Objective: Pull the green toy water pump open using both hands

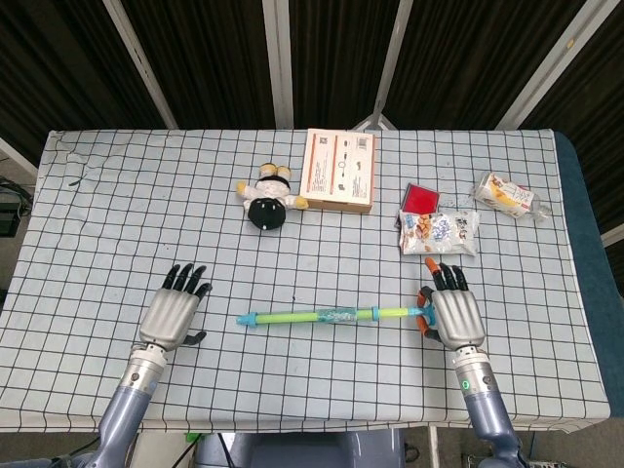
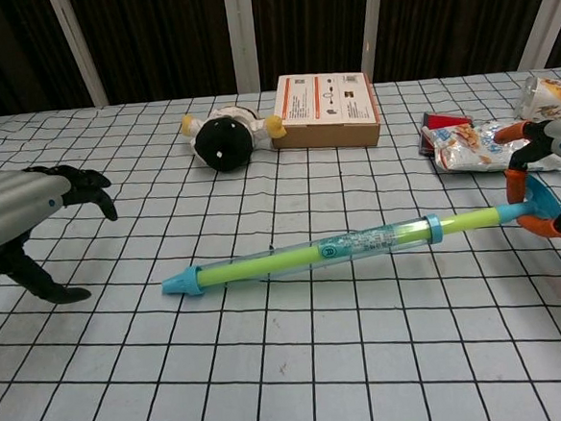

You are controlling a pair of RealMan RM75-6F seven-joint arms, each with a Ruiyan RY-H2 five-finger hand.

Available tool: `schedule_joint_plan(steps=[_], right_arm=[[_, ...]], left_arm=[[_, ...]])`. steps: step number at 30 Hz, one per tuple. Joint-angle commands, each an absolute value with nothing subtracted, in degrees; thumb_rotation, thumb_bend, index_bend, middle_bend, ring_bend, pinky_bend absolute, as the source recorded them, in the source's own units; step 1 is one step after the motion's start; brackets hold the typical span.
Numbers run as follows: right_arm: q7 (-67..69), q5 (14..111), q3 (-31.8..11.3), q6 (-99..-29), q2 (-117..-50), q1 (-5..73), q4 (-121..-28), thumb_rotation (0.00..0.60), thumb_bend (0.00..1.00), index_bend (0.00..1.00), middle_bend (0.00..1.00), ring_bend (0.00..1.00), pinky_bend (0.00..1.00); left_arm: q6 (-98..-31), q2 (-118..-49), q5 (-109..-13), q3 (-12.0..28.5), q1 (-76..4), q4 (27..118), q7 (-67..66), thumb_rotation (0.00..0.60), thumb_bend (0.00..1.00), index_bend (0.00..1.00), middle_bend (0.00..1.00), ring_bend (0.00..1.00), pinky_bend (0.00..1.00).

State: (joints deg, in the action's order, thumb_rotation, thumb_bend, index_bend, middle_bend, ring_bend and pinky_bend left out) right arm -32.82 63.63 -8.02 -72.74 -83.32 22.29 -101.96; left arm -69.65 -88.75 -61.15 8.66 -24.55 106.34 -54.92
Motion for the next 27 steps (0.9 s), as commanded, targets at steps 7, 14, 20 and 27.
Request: schedule_joint_plan(steps=[7,14,20,27], right_arm=[[-32.7,63.5,-7.8,-72.8,-83.2,22.4,-102.2,0.600,0.47,0.66,0.11,0.00,0.00],[-32.8,63.2,-7.7,-72.8,-83.2,22.5,-102.2,0.600,0.47,0.66,0.11,0.00,0.00],[-32.6,63.0,-7.6,-72.7,-83.2,22.6,-101.8,0.600,0.47,0.66,0.11,0.00,0.00],[-32.6,62.8,-7.4,-72.6,-83.2,22.7,-101.6,0.600,0.47,0.66,0.11,0.00,0.00]], left_arm=[[-71.4,-94.7,-56.9,8.6,-27.6,103.7,-59.1,0.600,0.30,0.31,0.08,0.00,0.00],[-71.7,-98.7,-55.2,9.0,-29.3,101.2,-59.3,0.600,0.39,0.34,0.09,0.00,0.00],[-71.7,-101.9,-52.2,9.9,-30.5,100.4,-58.9,0.600,0.39,0.35,0.09,0.00,0.00],[-72.6,-104.7,-50.6,10.4,-32.0,100.2,-59.0,0.600,0.41,0.35,0.09,0.00,0.00]])
